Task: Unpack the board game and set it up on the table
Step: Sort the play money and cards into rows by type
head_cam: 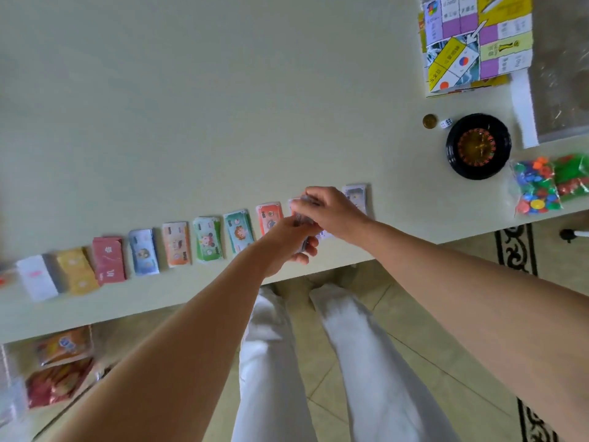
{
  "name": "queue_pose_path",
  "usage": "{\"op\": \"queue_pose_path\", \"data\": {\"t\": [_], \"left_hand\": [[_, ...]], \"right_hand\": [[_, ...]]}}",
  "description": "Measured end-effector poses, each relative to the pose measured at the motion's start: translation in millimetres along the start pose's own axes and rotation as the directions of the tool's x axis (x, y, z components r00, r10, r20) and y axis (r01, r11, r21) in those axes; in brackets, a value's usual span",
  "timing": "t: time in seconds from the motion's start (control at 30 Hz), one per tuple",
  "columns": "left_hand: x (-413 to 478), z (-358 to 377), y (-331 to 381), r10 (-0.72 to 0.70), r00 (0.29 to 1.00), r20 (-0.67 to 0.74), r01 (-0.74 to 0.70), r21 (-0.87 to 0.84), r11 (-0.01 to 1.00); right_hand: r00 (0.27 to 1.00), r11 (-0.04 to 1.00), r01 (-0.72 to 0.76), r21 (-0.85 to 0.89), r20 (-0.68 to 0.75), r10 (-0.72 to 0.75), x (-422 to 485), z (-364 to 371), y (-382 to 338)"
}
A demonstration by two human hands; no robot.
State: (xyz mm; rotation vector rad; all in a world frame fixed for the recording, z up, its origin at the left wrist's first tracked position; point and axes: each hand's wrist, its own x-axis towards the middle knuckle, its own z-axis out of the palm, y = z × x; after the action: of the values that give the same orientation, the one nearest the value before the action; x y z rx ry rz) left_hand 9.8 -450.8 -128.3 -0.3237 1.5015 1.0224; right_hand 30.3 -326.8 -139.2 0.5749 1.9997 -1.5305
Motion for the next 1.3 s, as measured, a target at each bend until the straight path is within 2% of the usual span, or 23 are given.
{"op": "queue_pose_path", "data": {"t": [0.13, 0.3, 0.4, 0.53, 0.67, 0.8, 0.87, 1.0, 1.1, 1.2, 1.3], "left_hand": [[-26.2, -18.7, -25.0, 0.011, 0.998, -0.068, -0.027, -0.228, 0.973], [-64.5, -39.1, -57.7, 0.058, 0.99, -0.125, -0.086, -0.235, 0.968], [-82.8, -51.1, -70.6, 0.101, 0.988, -0.12, -0.137, -0.341, 0.93], [-98.9, -77.7, -97.1, 0.156, 0.987, -0.027, -0.15, -0.479, 0.865], [-114.3, -107.7, -127.5, 0.181, 0.981, -0.065, -0.185, -0.584, 0.791], [-123.8, -137.3, -155.8, 0.176, 0.966, -0.189, -0.258, -0.646, 0.719], [-125.6, -153.5, -167.6, 0.144, 0.955, -0.26, -0.285, -0.662, 0.694], [-124.5, -191.4, -185.3, 0.08, 0.946, -0.314, -0.264, -0.603, 0.753], [-128.1, -214.8, -191.3, 0.075, 0.956, -0.284, -0.237, -0.594, 0.769], [-129.2, -233.8, -199.1, 0.101, 0.961, -0.257, -0.244, -0.622, 0.744], [-128.1, -249.4, -208.0, 0.047, 0.957, -0.285, -0.208, -0.568, 0.797]], "right_hand": [[0.998, 0.992, 0.03, -0.12, 0.057, -0.023, -5.7, 28.9, -23.9], [0.984, 0.959, 0.101, -0.264, 0.17, -0.057, -13.8, 72.6, -43.8], [0.976, 0.953, 0.115, -0.281, 0.209, -0.056, -15.8, 95.0, -55.1], [0.961, 0.919, 0.147, -0.366, 0.272, -0.046, -17.2, 130.0, -72.3], [0.939, 0.93, 0.141, -0.34, 0.343, -0.017, -16.6, 168.4, -84.0], [0.961, 0.986, -0.015, -0.167, 0.271, 0.061, -7.0, 198.2, -92.4], [0.967, 0.987, -0.087, -0.134, 0.228, 0.116, -4.3, 210.0, -95.9], [0.963, 0.973, -0.176, -0.15, 0.177, 0.201, -2.3, 241.6, -98.0], [0.969, 0.975, -0.204, -0.086, 0.124, 0.214, 1.2, 266.3, -100.5], [0.977, 0.979, -0.195, -0.056, 0.072, 0.199, 5.6, 287.5, -104.0], [0.982, 0.983, -0.178, -0.052, 0.05, 0.181, 10.1, 304.3, -106.1]]}}
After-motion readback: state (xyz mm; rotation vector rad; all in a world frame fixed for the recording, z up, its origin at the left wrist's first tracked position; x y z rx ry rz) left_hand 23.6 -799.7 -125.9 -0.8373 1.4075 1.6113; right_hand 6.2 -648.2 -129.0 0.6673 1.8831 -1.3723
